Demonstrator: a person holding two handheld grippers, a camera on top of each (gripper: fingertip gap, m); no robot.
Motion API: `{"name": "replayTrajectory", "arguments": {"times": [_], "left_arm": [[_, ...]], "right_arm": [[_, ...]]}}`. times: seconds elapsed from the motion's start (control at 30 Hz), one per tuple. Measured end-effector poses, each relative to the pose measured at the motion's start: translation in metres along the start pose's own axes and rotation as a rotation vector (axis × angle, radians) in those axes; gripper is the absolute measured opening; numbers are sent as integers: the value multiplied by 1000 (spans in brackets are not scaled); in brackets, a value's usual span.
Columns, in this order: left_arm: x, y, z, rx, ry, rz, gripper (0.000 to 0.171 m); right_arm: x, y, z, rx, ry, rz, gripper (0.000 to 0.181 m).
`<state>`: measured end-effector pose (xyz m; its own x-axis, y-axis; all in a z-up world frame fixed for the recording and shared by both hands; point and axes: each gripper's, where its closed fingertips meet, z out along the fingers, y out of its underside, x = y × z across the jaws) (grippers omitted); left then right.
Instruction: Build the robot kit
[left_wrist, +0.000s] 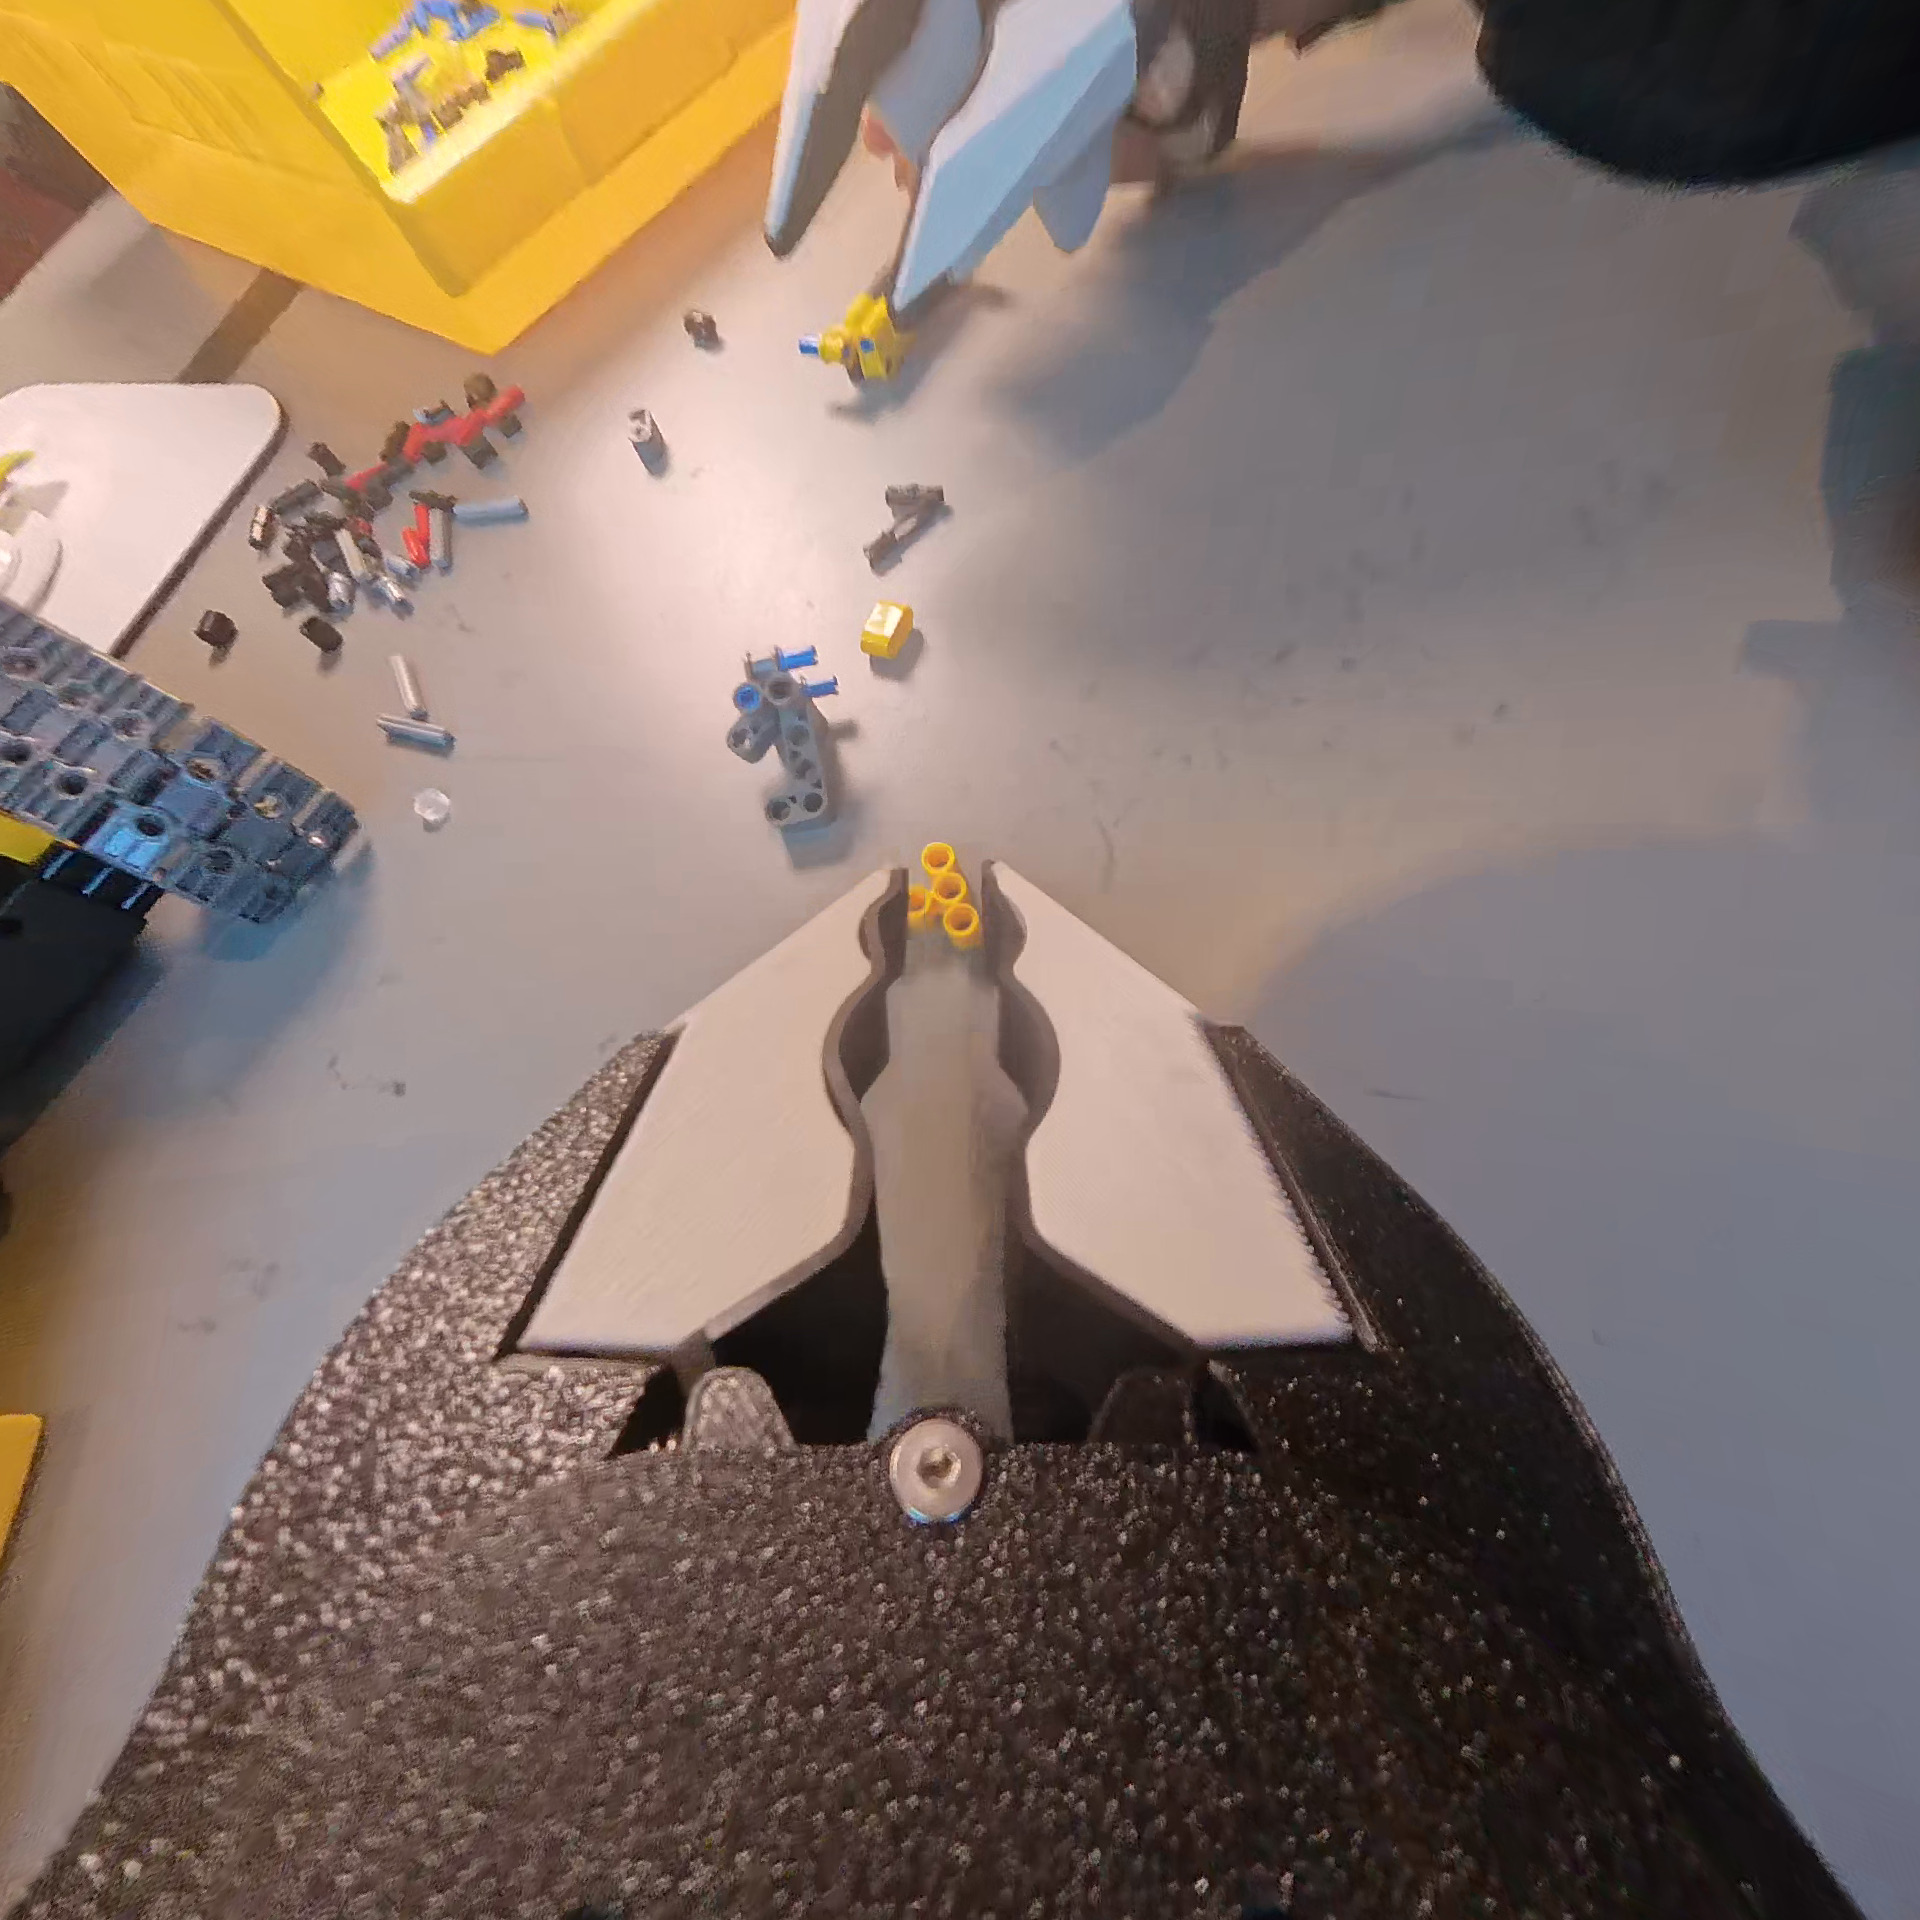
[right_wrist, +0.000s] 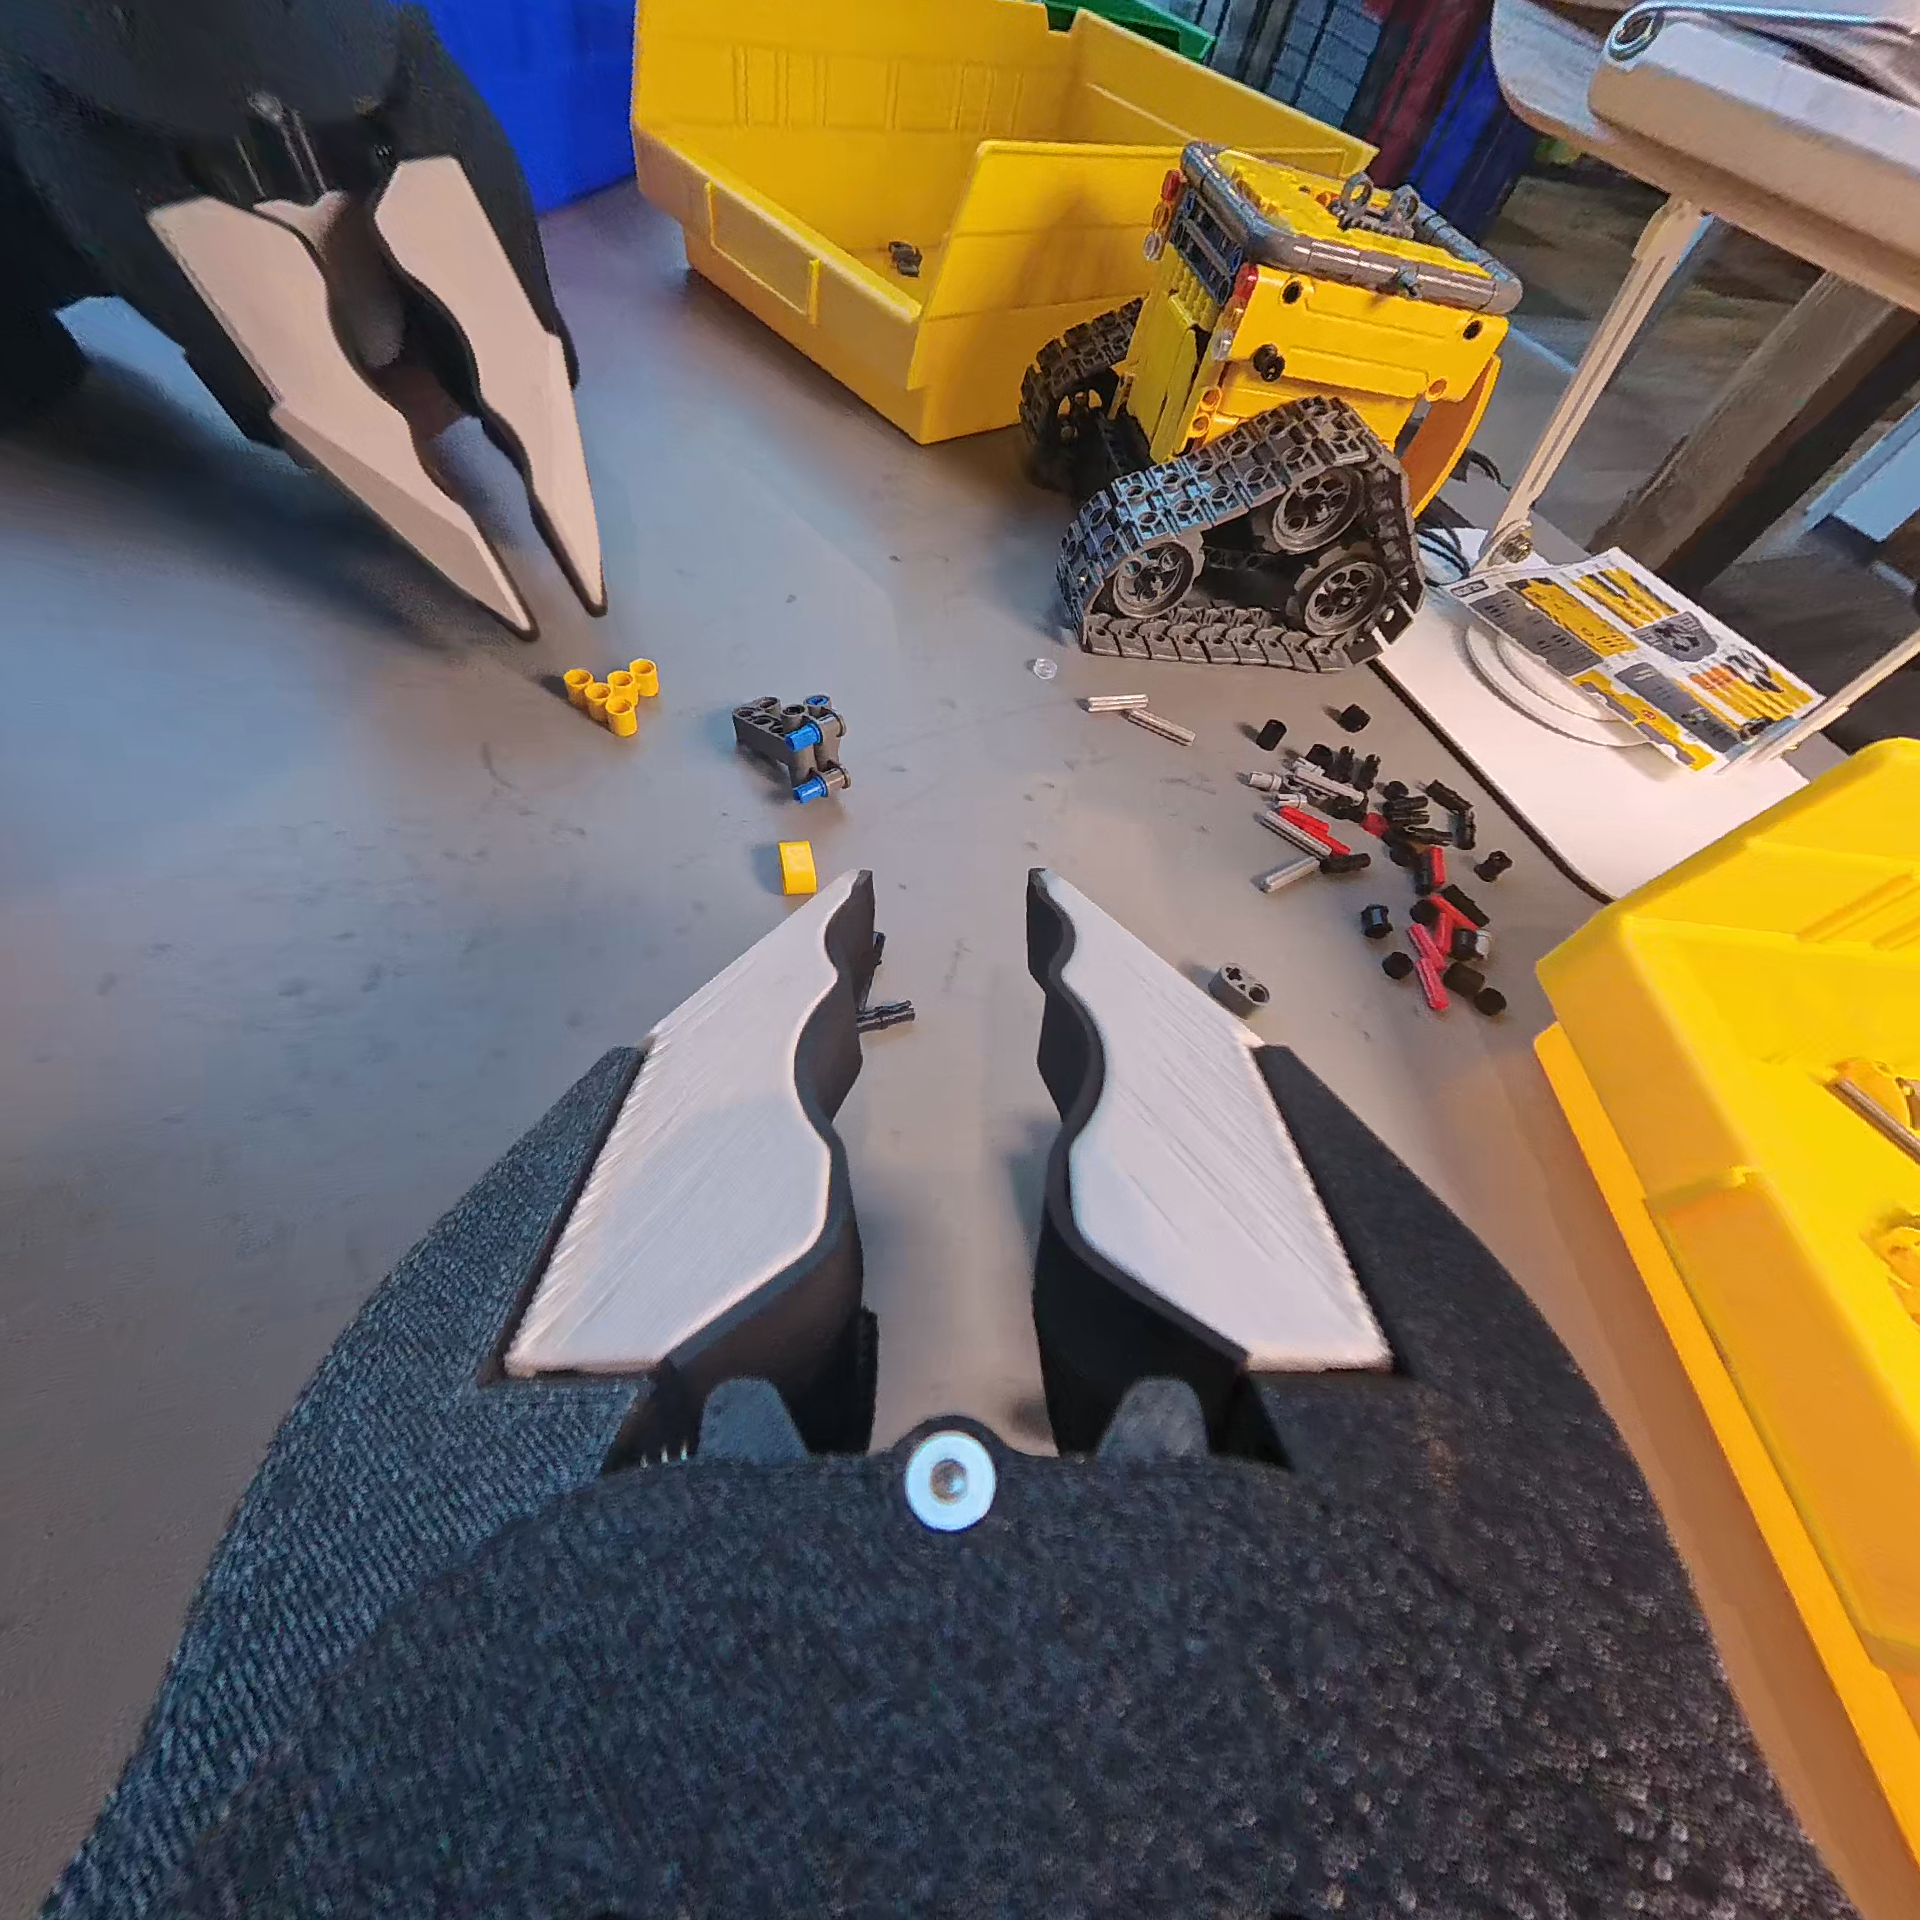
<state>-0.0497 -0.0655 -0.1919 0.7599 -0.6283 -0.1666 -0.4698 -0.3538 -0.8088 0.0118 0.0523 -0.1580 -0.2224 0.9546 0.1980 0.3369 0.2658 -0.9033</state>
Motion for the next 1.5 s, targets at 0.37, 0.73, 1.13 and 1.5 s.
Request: {"name": "replayTrajectory", "arguments": {"times": [0.37,0.73,1.13,1.5], "left_arm": [[-76,-48,-56,434,-312,-285,73],[-112,-25,-71,420,-492,-478,112],[-117,-21,-82,396,-572,-439,77],[-114,-22,-81,389,-597,-368,38]], "right_arm": [[19,-9,-8,72,90,36,32],[63,-12,-27,172,241,249,65],[62,-10,-26,161,245,229,62],[59,-11,-26,141,250,201,60]]}}
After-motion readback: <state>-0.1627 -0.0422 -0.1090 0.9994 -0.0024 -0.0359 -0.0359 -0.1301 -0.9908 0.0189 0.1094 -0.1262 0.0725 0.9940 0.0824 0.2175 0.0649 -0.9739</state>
